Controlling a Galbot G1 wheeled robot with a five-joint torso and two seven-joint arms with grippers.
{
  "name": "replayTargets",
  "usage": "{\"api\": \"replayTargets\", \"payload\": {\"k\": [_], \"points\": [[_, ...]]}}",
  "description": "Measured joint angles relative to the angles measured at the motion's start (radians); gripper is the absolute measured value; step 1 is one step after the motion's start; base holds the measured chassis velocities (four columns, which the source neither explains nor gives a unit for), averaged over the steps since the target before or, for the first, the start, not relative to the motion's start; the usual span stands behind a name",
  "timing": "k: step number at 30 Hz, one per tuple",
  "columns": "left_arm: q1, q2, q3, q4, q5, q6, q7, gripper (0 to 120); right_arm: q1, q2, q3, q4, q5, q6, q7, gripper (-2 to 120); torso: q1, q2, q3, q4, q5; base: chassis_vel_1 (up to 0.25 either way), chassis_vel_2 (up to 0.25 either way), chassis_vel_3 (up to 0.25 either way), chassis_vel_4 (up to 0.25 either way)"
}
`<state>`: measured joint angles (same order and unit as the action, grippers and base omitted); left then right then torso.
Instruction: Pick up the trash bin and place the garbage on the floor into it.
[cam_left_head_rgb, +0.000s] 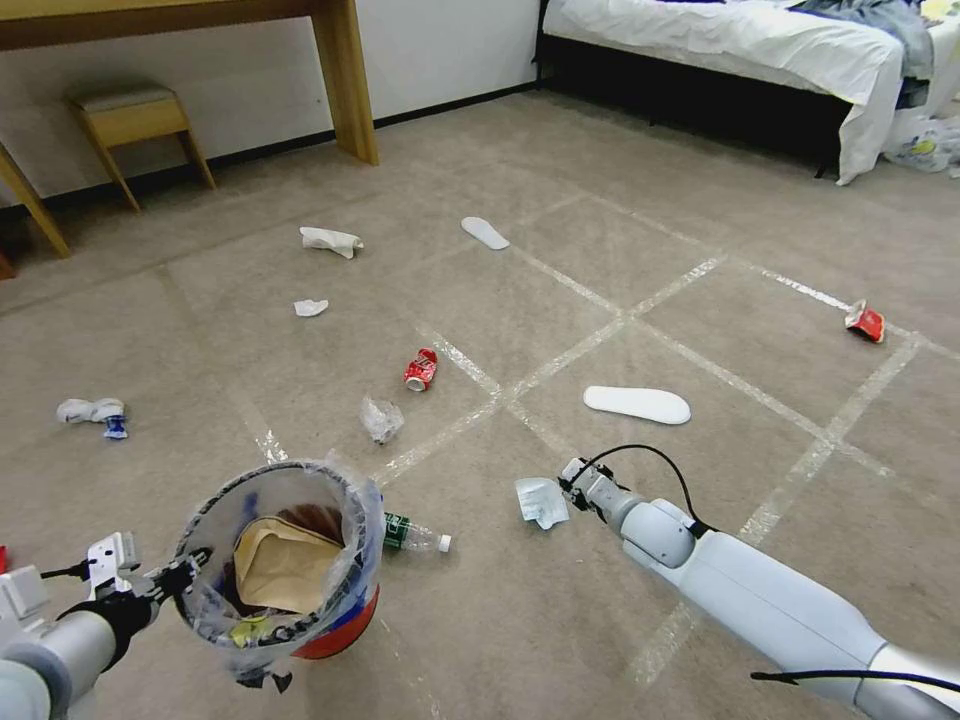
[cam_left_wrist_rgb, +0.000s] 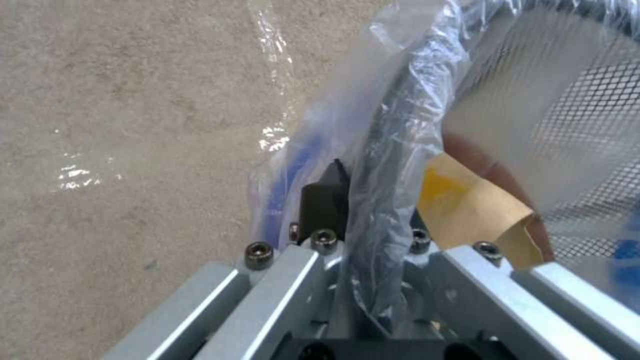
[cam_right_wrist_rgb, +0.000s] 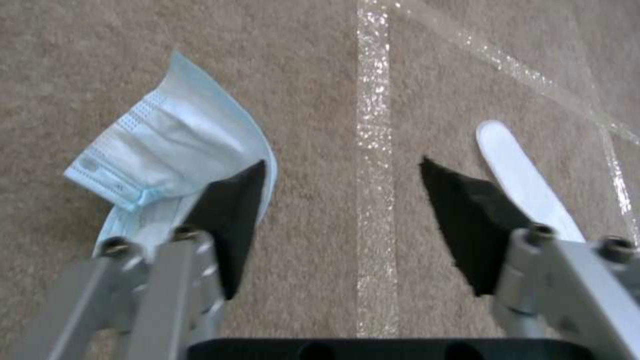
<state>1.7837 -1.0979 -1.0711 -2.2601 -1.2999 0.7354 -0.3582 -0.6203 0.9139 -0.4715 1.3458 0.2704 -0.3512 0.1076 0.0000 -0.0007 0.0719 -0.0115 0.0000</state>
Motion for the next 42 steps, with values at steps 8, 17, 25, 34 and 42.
{"api": "replayTargets", "payload": {"k": [8,17,25,34,42], "points": [[0.01,-0.008,-0.001,-0.004,0.01,0.0,0.004,1,0.004,0.023,-0.012,-0.044,0.009,-0.01,0.001,96,0.0,0.0,0.0,0.0,-0.0001,0.0,0.0,0.0,0.0],[0.03,-0.013,-0.015,-0.004,0.02,-0.002,0.015,1,0.019,0.082,-0.033,-0.142,0.01,0.005,0.0,100,0.0,0.0,0.0,0.0,-0.0001,0.0,0.0,0.0,0.0],[0.034,-0.015,-0.018,-0.006,0.02,-0.004,0.016,1,0.036,0.136,-0.048,-0.204,0.012,0.015,-0.003,100,0.0,0.0,0.0,0.0,-0.0001,0.0,0.0,0.0,0.0],[0.04,-0.019,-0.019,-0.006,0.022,-0.005,0.019,1,0.051,0.221,-0.048,-0.298,-0.002,0.042,-0.009,99,0.0,0.0,0.0,0.0,0.0,0.0,0.0,0.0,0.0],[0.049,-0.025,-0.02,-0.003,0.034,-0.006,0.028,1,0.065,0.278,-0.039,-0.357,-0.023,0.057,-0.016,93,0.0,0.0,0.0,0.0001,-0.0002,0.0,0.0,0.0,0.0]]}}
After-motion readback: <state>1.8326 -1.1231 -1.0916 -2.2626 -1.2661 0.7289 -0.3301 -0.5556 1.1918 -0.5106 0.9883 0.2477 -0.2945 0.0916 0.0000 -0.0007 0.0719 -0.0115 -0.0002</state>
